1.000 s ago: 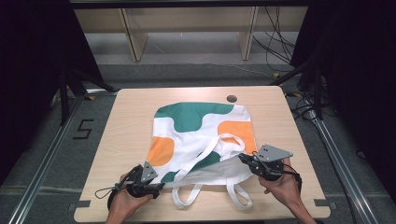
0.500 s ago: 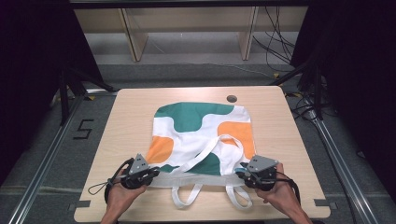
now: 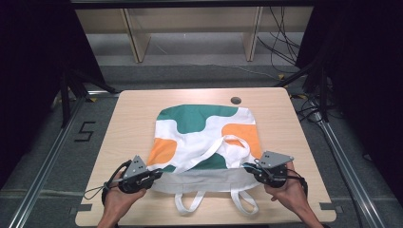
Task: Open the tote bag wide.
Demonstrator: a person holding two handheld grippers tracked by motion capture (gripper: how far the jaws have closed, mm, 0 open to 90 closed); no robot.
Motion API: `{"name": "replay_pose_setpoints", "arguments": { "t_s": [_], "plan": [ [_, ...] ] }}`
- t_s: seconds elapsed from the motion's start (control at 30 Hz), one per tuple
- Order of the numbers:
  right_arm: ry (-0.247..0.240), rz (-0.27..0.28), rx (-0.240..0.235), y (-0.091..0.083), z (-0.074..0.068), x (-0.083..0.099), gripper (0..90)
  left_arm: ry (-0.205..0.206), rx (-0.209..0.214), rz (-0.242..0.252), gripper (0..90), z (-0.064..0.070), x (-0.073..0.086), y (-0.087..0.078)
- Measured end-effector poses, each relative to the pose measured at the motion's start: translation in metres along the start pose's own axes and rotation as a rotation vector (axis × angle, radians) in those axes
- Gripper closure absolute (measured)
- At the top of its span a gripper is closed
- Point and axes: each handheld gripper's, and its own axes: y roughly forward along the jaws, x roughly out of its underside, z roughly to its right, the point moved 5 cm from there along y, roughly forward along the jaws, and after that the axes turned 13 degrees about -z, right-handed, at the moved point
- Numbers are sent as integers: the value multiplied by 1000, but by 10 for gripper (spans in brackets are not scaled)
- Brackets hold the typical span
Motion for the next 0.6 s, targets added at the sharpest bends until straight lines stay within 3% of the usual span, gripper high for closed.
{"name": "replay_pose_setpoints", "arguments": {
  "t_s": [0.03, 0.1, 0.2, 0.27, 0.37, 0.43, 0.53, 0.57, 0.6],
  "plan": [
    [-15, 14, -12, -5, 1, -2, 882, -4, 14, 16, 866, 1, -3, -5],
    [14, 49, -27, -16, 2, -9, 882, -18, 27, 45, 865, 4, -10, -18],
    [39, 115, -32, -34, 5, -26, 882, 6, 22, 59, 866, 9, -23, -37],
    [19, 132, -22, -47, 13, -39, 882, 21, 27, 79, 866, 11, -35, -51],
    [4, 167, -28, -68, 24, -60, 882, 98, -26, 122, 866, 10, -59, -74],
    [-14, 178, -7, -81, 35, -75, 882, 116, -40, 147, 867, 10, -76, -88],
    [4, 198, 0, -103, 48, -99, 883, 140, -62, 184, 869, 9, -103, -111],
    [-27, 216, 21, -116, 60, -115, 883, 146, -63, 195, 869, 8, -112, -119],
    [-27, 216, 21, -116, 60, -115, 883, 146, -52, 211, 869, 6, -121, -125]
  ]
}}
